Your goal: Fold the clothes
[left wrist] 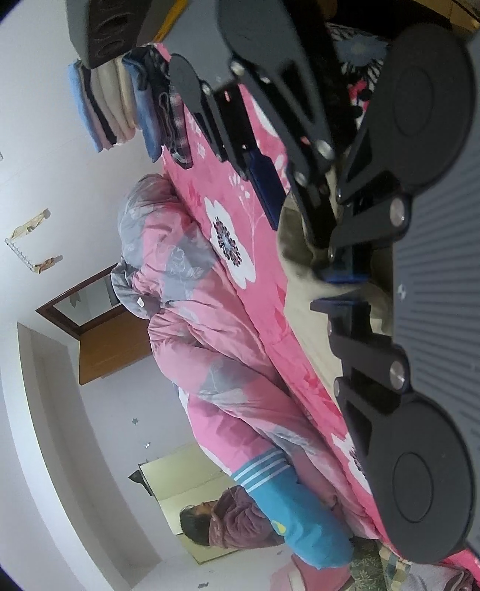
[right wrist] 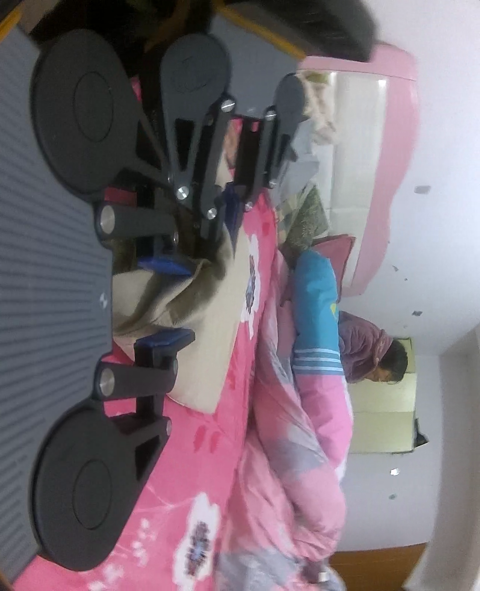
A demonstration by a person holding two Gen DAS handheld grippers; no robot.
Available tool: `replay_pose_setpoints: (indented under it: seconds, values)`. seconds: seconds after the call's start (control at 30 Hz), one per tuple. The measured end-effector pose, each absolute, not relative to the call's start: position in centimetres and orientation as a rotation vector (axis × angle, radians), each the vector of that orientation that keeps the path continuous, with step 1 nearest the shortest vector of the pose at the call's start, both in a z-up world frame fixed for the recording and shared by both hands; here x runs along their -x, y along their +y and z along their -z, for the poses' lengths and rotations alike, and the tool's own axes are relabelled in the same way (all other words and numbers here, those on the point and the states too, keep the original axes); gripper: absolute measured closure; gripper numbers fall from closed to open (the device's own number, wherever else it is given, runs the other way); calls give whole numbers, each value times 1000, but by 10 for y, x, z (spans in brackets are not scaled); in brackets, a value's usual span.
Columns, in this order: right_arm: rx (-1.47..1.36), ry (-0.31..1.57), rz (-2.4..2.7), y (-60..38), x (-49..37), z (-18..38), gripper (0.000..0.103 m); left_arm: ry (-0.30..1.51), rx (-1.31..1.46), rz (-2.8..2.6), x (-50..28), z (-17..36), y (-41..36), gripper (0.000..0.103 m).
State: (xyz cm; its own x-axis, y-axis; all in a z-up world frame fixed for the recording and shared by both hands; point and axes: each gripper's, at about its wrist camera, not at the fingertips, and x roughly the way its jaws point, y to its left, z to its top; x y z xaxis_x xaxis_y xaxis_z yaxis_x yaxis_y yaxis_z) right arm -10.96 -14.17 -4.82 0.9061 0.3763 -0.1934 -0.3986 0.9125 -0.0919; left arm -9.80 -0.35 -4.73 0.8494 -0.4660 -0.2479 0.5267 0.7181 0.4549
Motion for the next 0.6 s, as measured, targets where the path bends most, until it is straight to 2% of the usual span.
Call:
replay_pose_setpoints:
  seconds: [0.2, 0.27, 0.3, 0.4, 0.47, 0.53, 0.6]
  values:
    - [444, 140, -220, -101, 111, 63, 67, 124, -550, 558, 101, 52, -4, 94]
    - [520, 129, -136, -90, 110, 68, 58, 121, -548, 555, 102, 53, -3, 94]
    - [541, 126, -109, -85, 110, 70, 58, 120, -539, 554, 102, 53, -2, 95]
    - [353, 169, -252, -95, 109, 59, 58, 128, -493, 569, 101, 48, 3, 95]
    - [346, 195, -188, -99, 99, 61, 55, 123, -509, 570, 102, 50, 2, 95]
    - [296, 218, -119, -107, 87, 64, 31, 125, -521, 572, 103, 52, 2, 95]
    - [168, 265, -102, -122, 79, 65, 22, 135, -509, 577, 101, 55, 3, 95]
